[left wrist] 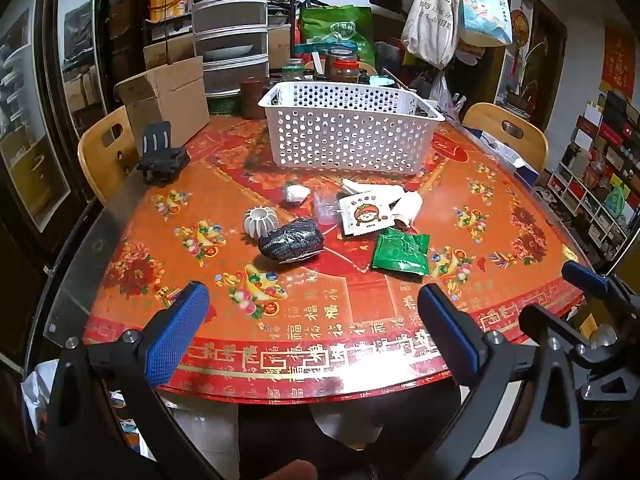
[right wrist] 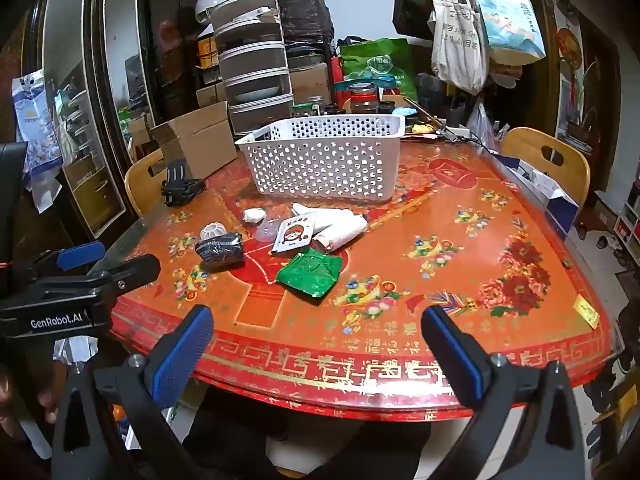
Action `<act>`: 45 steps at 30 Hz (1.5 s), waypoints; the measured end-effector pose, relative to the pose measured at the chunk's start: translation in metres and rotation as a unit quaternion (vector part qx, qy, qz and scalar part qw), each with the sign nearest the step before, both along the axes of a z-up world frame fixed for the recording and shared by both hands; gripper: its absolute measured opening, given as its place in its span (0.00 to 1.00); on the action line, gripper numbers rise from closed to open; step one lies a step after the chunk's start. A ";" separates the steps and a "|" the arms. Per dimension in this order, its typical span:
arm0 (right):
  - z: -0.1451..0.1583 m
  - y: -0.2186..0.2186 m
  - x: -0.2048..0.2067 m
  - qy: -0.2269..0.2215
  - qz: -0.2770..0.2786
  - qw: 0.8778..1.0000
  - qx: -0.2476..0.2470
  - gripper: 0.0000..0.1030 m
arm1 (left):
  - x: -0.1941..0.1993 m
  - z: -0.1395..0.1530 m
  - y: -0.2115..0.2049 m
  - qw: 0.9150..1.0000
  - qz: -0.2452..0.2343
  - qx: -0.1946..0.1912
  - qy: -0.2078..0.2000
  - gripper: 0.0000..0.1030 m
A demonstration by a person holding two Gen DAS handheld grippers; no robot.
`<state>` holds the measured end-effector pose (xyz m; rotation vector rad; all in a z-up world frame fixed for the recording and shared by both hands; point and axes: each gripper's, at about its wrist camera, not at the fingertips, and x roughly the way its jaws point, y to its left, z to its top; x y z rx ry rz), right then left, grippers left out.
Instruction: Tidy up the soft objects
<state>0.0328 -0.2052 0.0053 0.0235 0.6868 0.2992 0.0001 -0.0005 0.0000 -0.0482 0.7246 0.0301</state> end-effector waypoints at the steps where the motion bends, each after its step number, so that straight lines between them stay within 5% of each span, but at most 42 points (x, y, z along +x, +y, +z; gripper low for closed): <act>1: 0.000 -0.001 0.000 0.000 -0.001 1.000 0.001 1.00 | 0.000 0.000 0.000 1.000 0.000 -0.001 0.000 1.00; 45: -0.002 0.000 -0.001 0.002 0.000 1.000 0.006 1.00 | -0.002 -0.004 -0.006 1.000 -0.012 -0.012 0.005 1.00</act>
